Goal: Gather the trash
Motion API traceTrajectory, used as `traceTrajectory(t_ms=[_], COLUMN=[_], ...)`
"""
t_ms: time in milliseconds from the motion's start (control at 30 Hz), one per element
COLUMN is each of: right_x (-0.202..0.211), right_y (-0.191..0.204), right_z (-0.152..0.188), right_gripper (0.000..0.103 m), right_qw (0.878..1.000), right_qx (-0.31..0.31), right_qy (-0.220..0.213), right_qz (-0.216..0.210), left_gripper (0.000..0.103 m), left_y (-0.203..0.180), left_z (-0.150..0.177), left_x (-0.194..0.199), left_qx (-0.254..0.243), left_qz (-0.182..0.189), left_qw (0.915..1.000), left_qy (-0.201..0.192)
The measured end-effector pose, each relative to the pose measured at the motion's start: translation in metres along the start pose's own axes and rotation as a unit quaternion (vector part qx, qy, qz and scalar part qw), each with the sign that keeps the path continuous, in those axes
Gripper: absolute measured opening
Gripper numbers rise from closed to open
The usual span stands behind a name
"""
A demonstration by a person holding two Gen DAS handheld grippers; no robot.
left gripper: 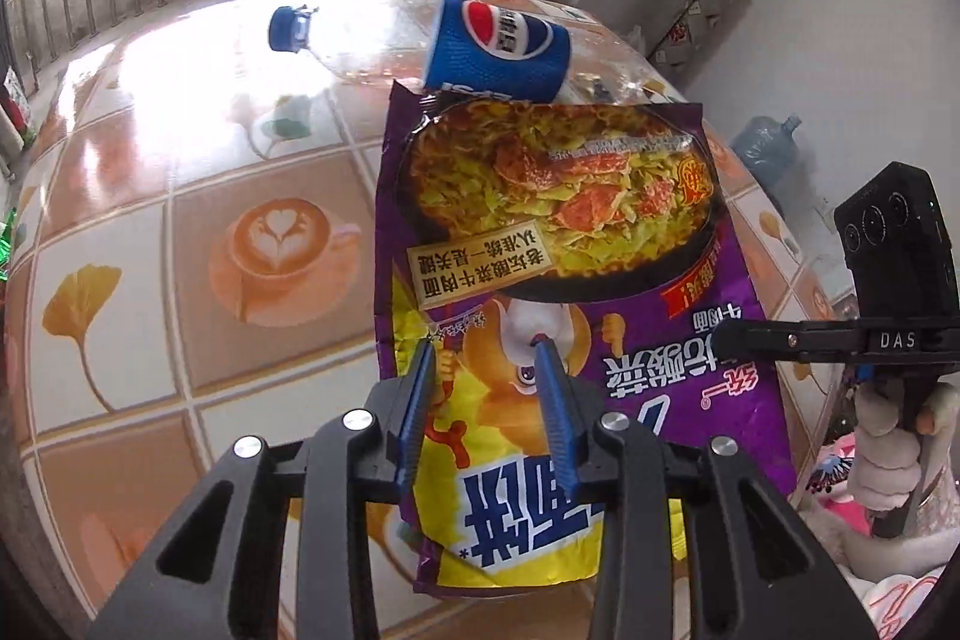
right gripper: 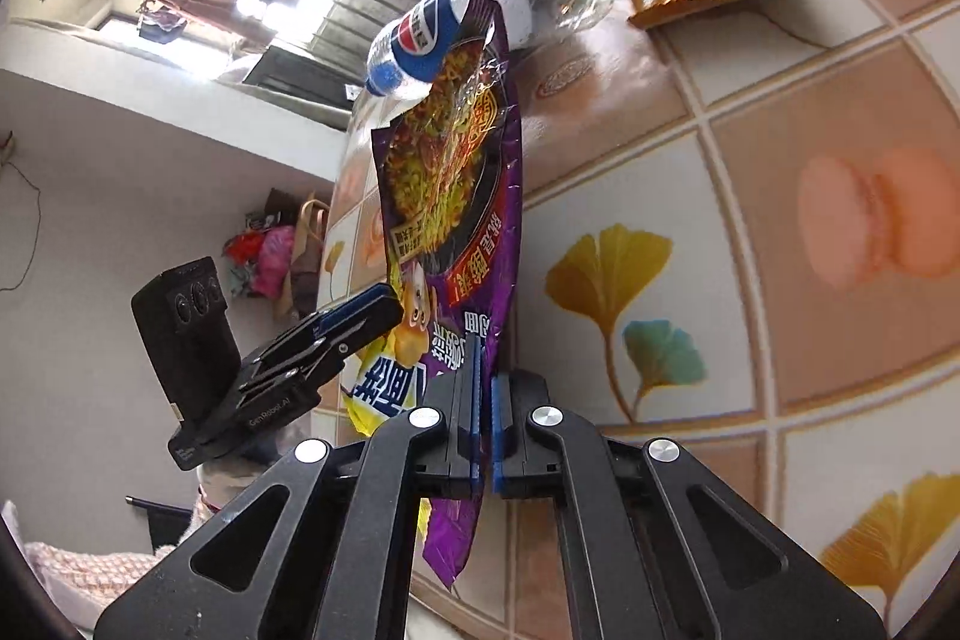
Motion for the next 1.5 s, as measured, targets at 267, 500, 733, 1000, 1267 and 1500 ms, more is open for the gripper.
traceTrajectory(t_ms=[267, 500, 733, 1000, 1267, 1500], right_x=[0.109, 0.11, 0.105, 0.135, 0.131, 0.09], right_y=[-0.032, -0.042, -0.042, -0.05, -0.017, -0.022], right_z=[0.014, 0.012, 0.015, 0.015, 0.014, 0.006], right_gripper=[0.002, 0.005, 0.001, 0.001, 0.001, 0.002], right_qw=[0.99, 0.985, 0.973, 0.969, 0.978, 0.989], right_qx=[-0.051, -0.061, 0.005, -0.001, 0.055, 0.055], right_qy=[-0.123, -0.149, -0.141, -0.177, -0.186, -0.134], right_qz=[0.046, 0.062, 0.184, 0.174, 0.074, 0.033], left_gripper=[0.033, 0.033, 0.033, 0.033, 0.03, 0.03], left_y=[-0.11, -0.159, -0.151, -0.135, -0.158, -0.157], left_z=[-0.015, -0.021, -0.025, -0.041, -0.046, -0.044], left_x=[-0.031, -0.041, -0.043, -0.051, -0.059, -0.06], left_qx=[-0.064, -0.104, -0.084, -0.054, -0.068, -0.066], left_qz=[0.129, 0.145, 0.153, 0.149, 0.161, 0.182], left_qw=[0.9891, 0.9834, 0.9839, 0.9867, 0.9839, 0.9806], left_qy=[0.033, 0.031, 0.038, 0.038, 0.038, 0.029])
Point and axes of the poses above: each gripper's, at about its wrist camera, not at the fingertips, and x roughly against the way its jaws point, y to its left, z to its underside, the point moved 1 cm from there along -x, roughly the way its jaws point, and after that the axes turned 12 degrees about -z, right-handed, at the moved point
